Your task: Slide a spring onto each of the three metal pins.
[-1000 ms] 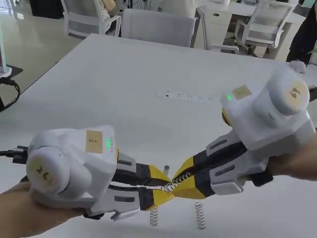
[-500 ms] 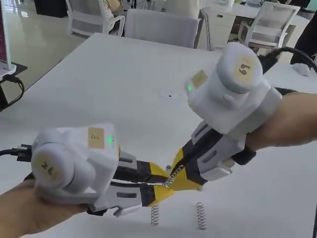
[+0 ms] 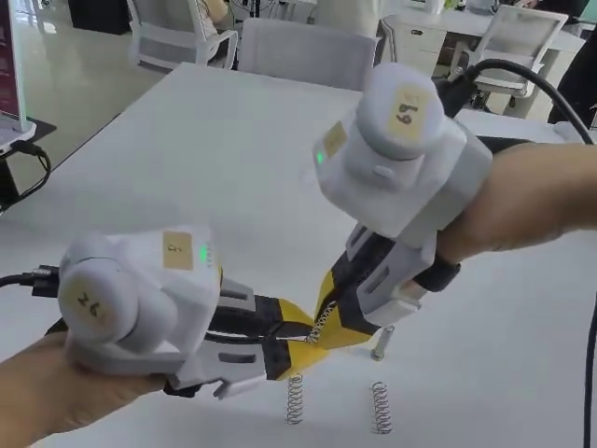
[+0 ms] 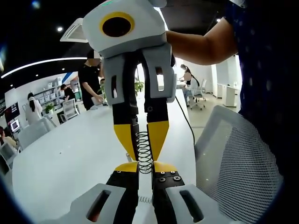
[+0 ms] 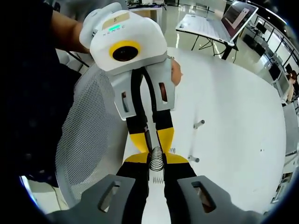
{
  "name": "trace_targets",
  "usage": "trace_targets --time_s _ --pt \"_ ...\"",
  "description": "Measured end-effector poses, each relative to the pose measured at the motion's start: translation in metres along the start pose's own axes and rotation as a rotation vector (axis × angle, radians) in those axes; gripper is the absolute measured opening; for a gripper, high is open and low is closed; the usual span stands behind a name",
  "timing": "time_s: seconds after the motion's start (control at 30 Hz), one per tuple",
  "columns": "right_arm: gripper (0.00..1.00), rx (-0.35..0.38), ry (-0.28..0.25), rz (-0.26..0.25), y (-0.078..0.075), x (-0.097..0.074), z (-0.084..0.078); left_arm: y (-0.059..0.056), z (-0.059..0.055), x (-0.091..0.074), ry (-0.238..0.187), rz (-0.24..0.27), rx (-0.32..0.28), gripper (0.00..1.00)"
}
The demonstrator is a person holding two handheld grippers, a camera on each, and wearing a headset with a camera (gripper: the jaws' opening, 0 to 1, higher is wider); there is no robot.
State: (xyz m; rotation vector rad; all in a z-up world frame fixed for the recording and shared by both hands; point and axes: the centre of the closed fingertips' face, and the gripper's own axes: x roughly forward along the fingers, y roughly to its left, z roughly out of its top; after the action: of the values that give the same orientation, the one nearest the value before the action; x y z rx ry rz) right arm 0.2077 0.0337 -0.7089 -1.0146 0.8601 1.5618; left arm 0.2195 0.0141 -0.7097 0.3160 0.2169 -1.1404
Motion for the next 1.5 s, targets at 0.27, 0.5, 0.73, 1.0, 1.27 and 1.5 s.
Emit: trace_targets --time_s 0.27,0.5,0.73,1.0,1.27,1.5 --pt "0.08 -0.006 -0.001 0.003 0.001 0.003 0.004 0.001 -0.003 -0.003 0.004 0.007 -0.017 0.03" --pt "0.08 -0.011 -0.015 0.012 0.001 0.006 0.01 0.004 -0.007 -0.009 0.01 0.021 -0.046 0.05" --pt "0.08 -0.015 -0.035 0.024 0.0 0.008 0.019 0.008 -0.018 -0.015 0.019 0.038 -0.103 0.14" --pt "0.08 -0.011 -0.028 0.014 -0.011 0.008 0.019 0.013 -0.031 -0.031 0.024 0.069 -0.172 0.26" --pt "0.08 -0.007 -0.032 -0.005 -0.025 0.009 0.027 0.016 -0.046 -0.048 0.048 0.101 -0.224 0.49" --pt "0.08 -0.007 -0.027 -0.03 -0.037 0.013 0.032 0.027 -0.066 -0.065 0.082 0.172 -0.221 0.66"
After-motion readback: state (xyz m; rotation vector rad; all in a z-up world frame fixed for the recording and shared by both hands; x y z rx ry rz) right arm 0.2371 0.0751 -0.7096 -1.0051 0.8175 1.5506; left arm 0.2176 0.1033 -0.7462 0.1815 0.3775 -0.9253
